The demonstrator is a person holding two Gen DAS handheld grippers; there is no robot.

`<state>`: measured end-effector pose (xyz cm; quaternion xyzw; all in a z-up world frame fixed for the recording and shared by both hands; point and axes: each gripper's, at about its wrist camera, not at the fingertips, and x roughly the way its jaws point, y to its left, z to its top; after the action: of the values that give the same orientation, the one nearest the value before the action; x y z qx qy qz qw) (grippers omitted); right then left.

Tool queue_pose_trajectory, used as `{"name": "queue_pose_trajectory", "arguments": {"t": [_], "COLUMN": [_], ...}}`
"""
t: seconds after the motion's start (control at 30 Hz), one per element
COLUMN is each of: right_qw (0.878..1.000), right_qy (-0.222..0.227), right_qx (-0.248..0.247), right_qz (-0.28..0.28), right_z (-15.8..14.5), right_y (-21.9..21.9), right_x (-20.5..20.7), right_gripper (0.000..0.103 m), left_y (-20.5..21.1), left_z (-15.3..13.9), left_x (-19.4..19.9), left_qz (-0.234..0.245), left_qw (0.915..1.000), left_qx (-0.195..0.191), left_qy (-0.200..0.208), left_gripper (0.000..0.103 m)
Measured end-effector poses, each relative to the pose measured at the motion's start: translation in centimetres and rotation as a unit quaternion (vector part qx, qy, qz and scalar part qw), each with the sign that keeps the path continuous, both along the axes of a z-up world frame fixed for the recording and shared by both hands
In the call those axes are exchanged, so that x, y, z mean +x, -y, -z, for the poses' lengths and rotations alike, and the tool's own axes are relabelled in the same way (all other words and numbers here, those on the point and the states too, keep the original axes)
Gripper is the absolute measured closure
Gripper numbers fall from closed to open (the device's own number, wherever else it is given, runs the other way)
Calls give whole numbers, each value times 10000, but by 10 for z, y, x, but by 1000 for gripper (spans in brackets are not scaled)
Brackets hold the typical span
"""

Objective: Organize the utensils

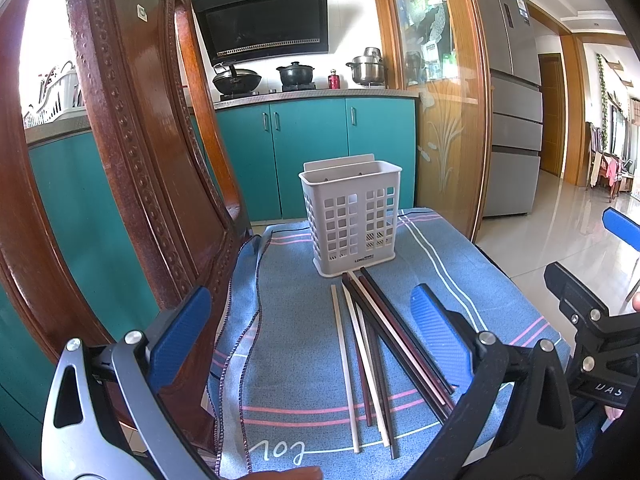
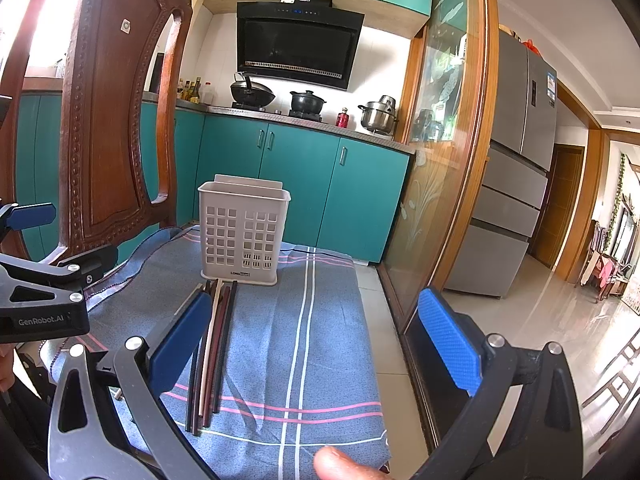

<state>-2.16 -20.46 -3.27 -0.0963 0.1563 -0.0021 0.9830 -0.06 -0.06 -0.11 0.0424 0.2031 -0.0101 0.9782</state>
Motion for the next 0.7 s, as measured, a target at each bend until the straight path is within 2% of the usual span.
{"name": "queue_pose_trajectory", "arguments": {"t": [0.47, 0.57, 0.6, 0.63, 0.7], "right_qw": [10000, 9997, 9990, 9967, 9893], "right_qy": [31, -95, -291, -713, -1420], "right_qx": [-69, 36, 173, 174, 164], "right_qz": [-6, 200, 302, 344, 281], "right_z": [-2, -2, 1, 5, 15], "right_y": [-1, 5, 11, 15, 20], "right_x": [-1, 9, 17, 29, 49], "right_gripper": [3, 3, 2, 2, 3], "left_y": [-2, -3, -4, -6, -14], "left_z": [5, 11, 14, 17, 24], "left_x": [2, 4, 7, 10, 20], "left_qz": [-3, -40, -61, -41, 68], "left_qw": [10000, 9999, 9997, 9994, 9968], "left_qx": [13, 39, 30, -29, -334], "left_qy": [-12, -91, -216, -345, -724], "left_gripper": [4, 4, 4, 4, 4]}}
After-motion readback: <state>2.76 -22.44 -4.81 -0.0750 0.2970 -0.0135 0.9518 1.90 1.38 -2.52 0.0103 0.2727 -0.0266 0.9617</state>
